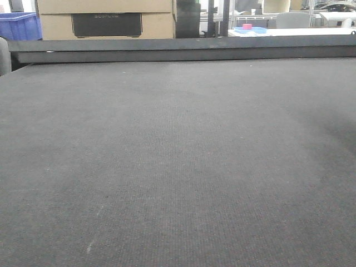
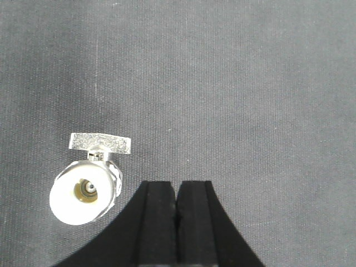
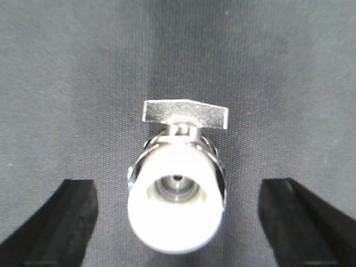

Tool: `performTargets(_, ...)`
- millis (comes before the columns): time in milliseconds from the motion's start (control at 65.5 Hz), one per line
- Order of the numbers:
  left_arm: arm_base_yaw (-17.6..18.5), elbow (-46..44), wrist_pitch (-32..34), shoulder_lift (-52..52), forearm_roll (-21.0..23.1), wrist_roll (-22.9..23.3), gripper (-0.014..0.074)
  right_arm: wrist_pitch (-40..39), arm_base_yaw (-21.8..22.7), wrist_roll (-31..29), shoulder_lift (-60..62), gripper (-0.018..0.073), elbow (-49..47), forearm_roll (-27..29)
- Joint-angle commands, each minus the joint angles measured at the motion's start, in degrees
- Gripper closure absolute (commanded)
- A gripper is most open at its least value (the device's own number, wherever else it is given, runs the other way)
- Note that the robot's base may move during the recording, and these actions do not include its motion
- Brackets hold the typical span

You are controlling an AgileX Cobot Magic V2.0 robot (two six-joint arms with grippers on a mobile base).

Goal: Place valve from conveyor to right shelf box
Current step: 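Close the right gripper around a white valve with silver handle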

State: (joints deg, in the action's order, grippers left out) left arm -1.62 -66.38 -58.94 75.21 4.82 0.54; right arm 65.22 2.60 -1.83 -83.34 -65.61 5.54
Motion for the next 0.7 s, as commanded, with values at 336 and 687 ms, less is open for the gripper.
performTargets(336,-0.02,-0.62,0.09,0.00,0.48,-0.09,0.0707,-7.00,0.17,-0.04,-2.92,0.0074,2.99,-0.23)
performTargets(687,-0.02,-0.62,-0.03,0.00,0.48,-0.09,0.0707,-5.69,0.17,-0.35,-5.16,0.0074,3.01,-1.45)
